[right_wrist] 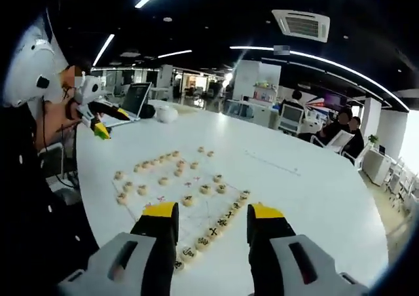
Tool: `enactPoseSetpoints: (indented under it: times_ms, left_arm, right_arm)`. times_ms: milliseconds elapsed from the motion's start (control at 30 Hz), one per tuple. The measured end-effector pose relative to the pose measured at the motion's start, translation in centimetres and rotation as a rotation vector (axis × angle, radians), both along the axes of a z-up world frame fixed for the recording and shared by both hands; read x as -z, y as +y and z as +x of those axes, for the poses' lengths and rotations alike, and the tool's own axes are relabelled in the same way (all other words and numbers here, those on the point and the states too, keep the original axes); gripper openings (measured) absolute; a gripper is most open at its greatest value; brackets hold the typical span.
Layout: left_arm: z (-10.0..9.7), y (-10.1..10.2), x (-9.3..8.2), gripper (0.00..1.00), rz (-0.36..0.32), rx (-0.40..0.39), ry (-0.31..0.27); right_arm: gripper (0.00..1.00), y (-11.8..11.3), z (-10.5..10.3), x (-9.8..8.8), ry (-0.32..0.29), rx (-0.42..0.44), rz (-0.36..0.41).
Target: Pick up the chess pieces one by one and place each piece onto its starting position on the chessboard, setting the pieces on their correct points until all the chess pieces are arranged in the starting layout
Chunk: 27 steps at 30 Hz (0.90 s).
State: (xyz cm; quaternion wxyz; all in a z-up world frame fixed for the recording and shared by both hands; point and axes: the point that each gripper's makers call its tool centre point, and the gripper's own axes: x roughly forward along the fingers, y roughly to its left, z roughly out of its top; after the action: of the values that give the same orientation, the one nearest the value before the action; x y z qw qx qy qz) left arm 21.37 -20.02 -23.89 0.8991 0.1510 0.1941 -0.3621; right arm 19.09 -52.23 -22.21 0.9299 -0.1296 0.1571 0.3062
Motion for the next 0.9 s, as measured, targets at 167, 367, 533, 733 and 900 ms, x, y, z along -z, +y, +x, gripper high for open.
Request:
enactPoseSetpoints:
  times_ms: [167,367,533,733,900]
  left_arm:
    - [2.3,-1.3,-0.8,0.64,0.052,0.056,0.014]
    - [5.9,-3.2,-1.7,0.63,0.153,0.139,0.035]
    - [8.3,-4.3,-1.3,0.63,0.168,0.165,0.074]
    - [12.0,-4.9,-0.3,0.62,0.192,0.157,0.123]
    - [15.1,-5.9,1.1,0.65,0.202,0.14,0.181]
  right_arm:
    - [0.41,0.4,1.4,-0.9,0.026,-0.04,-0.011]
    - [0.42,0.5,3.8,-1.6,0.061,-0.081,-0.081]
    - [0.42,0.7,4.7,-2.5,0.057,-0.106,-0.128]
    - [0.41,1.1,4.2,-1.9,0.071,-0.133,-0.182]
    - [0.42,1.1,3.8,-1.6,0.09,-0.127,-0.192]
